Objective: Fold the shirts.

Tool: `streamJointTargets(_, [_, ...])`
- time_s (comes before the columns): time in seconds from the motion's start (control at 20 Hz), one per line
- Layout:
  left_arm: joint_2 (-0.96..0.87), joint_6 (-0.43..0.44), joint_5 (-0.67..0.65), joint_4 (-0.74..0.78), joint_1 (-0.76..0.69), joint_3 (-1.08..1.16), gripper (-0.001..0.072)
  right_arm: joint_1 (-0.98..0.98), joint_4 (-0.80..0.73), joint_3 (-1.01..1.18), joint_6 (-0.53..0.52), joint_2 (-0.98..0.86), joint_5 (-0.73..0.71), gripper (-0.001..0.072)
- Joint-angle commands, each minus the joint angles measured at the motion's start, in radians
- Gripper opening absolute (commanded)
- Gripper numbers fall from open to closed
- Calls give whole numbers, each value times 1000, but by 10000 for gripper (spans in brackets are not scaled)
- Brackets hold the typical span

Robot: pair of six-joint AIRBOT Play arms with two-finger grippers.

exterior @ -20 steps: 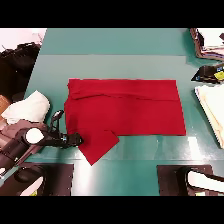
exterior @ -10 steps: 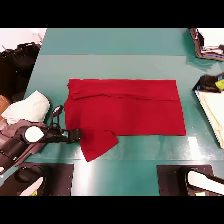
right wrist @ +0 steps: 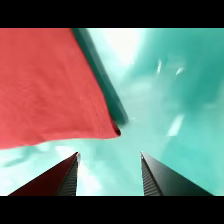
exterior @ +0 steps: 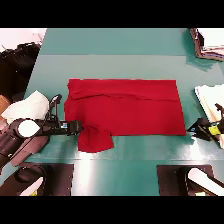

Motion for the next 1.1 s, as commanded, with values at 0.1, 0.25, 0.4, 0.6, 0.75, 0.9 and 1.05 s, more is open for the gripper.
streamJointTargets(0.1, [0,3,1,0,0,5,20,-26,127,-133,-26,8,-154,394])
streamJointTargets(0.25, [0,4,1,0,0,5,20,31,144,-131,-27,8,-197,283])
streamJointTargets(0.4, [2,10,-30,10,0,6,19,89,142,-131,-55,9,-193,18])
streamJointTargets(0.6, [51,-2,-197,84,0,24,18,112,64,-130,-63,107,-126,17])
streamJointTargets(0.75, [186,-76,-330,129,0,24,18,85,-17,-130,-63,264,-13,17])
streamJointTargets(0.9, [291,-127,-494,100,0,25,19,48,-56,-130,-61,409,86,16])
streamJointTargets(1.05, [348,-151,-516,110,0,51,19,57,-72,-92,-14,499,108,16])
